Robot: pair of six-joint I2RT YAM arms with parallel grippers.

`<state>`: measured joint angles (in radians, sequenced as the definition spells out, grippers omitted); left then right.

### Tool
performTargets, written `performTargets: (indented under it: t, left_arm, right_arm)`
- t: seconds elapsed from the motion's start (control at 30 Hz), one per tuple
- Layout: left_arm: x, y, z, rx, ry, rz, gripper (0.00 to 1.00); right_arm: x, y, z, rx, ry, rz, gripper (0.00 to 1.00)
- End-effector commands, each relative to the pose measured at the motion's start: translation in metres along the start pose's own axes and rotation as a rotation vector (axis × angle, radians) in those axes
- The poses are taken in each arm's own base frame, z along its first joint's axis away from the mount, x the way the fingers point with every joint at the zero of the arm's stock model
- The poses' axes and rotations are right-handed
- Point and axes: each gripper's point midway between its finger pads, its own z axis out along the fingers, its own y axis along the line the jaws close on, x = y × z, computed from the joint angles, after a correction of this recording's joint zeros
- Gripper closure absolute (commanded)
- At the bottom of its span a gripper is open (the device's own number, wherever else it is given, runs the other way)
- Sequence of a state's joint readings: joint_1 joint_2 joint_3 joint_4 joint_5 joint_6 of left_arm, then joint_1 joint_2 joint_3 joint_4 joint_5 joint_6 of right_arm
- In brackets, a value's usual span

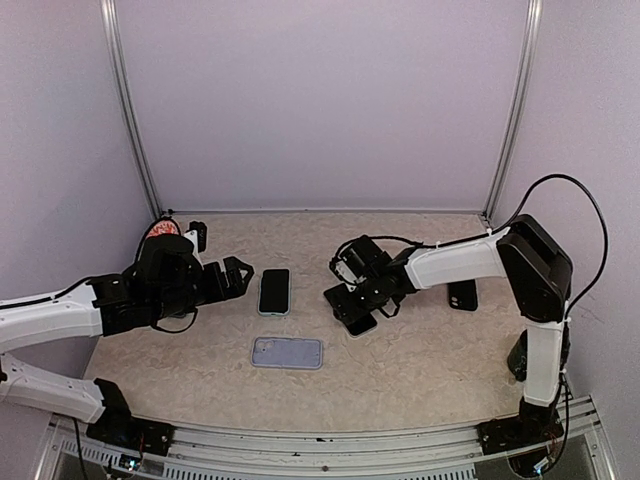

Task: Put the phone into the phone case
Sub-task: Adjust the phone at the center of the board, then pick up the phone at the center of the board.

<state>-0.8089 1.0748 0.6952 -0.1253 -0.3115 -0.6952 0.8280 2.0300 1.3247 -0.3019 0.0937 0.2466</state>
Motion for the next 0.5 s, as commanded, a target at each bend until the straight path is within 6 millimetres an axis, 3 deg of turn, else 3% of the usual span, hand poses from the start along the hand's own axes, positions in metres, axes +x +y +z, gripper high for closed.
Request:
performTargets:
  t: [0.0, 0.33, 0.47]
  left_arm:
    - [-0.005, -0.019, 0.004, 0.054, 0.012, 0.002, 0.01]
    - [0.009, -0.061, 0.035, 0.184, 0.142, 0.106, 0.01]
    - [0.011, -0.064, 0.044, 0.179, 0.158, 0.102, 0.01]
  right_arm:
    - [-0.034, 0.003, -0.029, -0.027, -0.143, -0.013, 0.27]
    - [-0.04, 0.009, -0.06, -0.077, -0.269, -0.04, 0.26]
    - [-0.036, 0.004, -0.053, -0.031, -0.202, -0.035, 0.15]
